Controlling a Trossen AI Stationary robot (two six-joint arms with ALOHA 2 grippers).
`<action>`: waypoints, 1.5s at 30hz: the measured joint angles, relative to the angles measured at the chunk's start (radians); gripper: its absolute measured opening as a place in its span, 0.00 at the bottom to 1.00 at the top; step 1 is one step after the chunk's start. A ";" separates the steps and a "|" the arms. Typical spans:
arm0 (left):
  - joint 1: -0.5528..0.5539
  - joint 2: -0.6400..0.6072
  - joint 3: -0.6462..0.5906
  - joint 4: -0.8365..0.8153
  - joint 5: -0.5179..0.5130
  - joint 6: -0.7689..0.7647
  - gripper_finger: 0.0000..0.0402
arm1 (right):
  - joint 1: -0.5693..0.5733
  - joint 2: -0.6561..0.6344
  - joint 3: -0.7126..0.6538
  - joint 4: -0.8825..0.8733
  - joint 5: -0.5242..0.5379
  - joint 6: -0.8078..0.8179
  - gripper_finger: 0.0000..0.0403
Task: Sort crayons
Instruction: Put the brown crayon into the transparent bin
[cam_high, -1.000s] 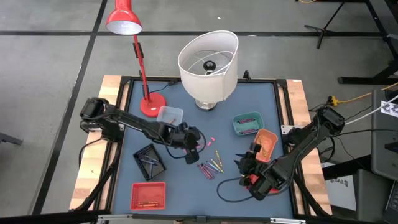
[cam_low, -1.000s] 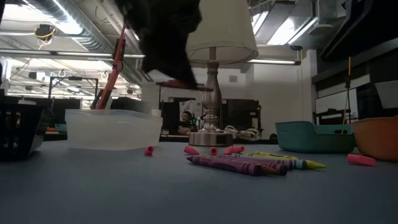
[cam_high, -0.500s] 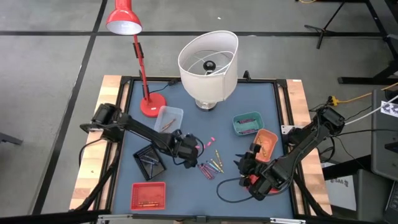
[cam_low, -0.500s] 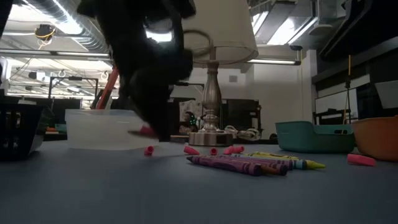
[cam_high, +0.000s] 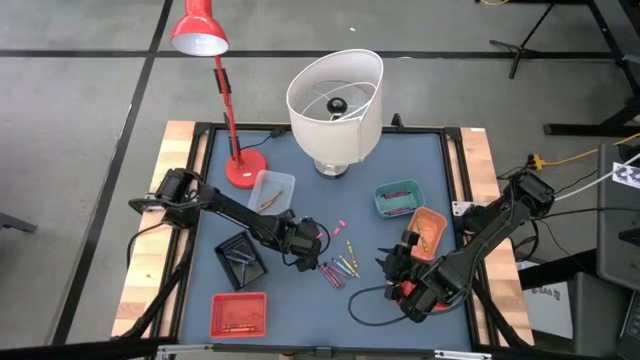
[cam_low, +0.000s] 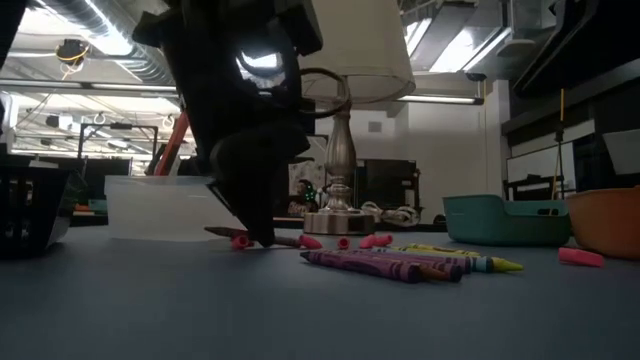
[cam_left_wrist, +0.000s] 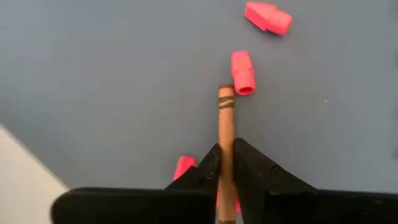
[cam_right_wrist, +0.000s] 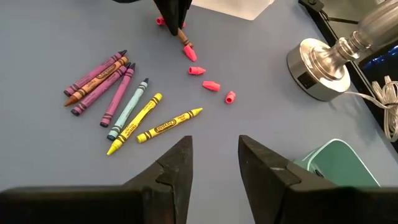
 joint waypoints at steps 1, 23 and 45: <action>0.002 0.002 -0.001 0.001 0.009 0.000 0.07 | 0.000 0.000 0.000 0.000 0.000 0.000 0.31; 0.038 0.001 -0.002 0.025 0.031 0.001 0.03 | 0.000 0.000 0.000 0.003 0.000 0.000 0.31; 0.160 -0.307 -0.002 -0.247 -0.080 0.142 0.01 | 0.000 0.000 0.000 0.259 0.030 0.000 0.31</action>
